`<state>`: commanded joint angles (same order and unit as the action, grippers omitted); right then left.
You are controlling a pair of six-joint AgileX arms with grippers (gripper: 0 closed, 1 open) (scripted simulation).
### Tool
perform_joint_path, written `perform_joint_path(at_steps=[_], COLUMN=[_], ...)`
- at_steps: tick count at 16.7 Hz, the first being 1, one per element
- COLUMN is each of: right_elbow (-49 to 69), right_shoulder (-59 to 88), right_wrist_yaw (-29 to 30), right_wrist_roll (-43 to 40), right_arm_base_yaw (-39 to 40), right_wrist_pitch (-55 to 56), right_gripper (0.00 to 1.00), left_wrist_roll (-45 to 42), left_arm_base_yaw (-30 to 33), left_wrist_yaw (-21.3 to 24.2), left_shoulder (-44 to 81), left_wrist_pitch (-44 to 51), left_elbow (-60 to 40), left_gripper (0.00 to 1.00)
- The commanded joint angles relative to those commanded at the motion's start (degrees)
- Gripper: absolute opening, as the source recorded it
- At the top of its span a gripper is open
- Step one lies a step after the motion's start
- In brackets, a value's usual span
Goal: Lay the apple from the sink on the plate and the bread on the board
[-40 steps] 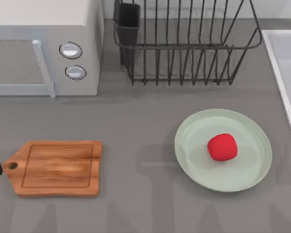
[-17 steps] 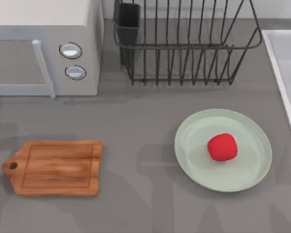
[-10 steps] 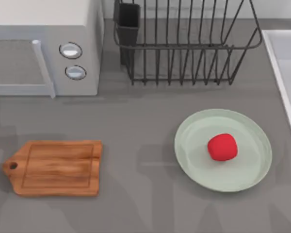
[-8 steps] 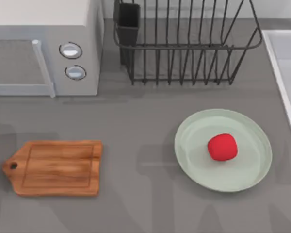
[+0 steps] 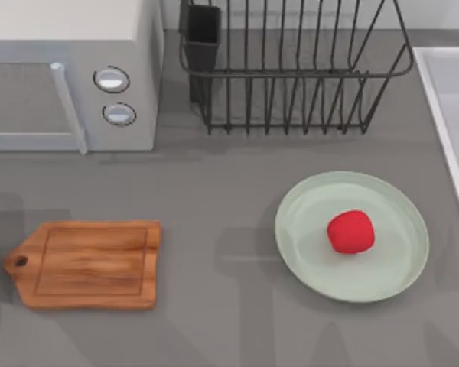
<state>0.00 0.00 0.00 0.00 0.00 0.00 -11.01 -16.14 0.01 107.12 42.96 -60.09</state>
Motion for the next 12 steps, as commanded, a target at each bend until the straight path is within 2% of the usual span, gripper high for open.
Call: perform_joint_path(at_steps=[12], right_elbow=[0.0], right_shoulder=[0.0], right_wrist_yaw=[0.0], right_wrist_roll=[0.0], right_arm_base_yaw=[0.0], right_wrist_pitch=[0.0], right_gripper=[1.0], left_wrist_roll=[0.0], left_arm_base_yaw=[0.0], left_wrist_yaw=[0.0], left_shoulder=[0.0], left_wrist_pitch=[0.0], left_elbow=[0.0], left_gripper=[0.1])
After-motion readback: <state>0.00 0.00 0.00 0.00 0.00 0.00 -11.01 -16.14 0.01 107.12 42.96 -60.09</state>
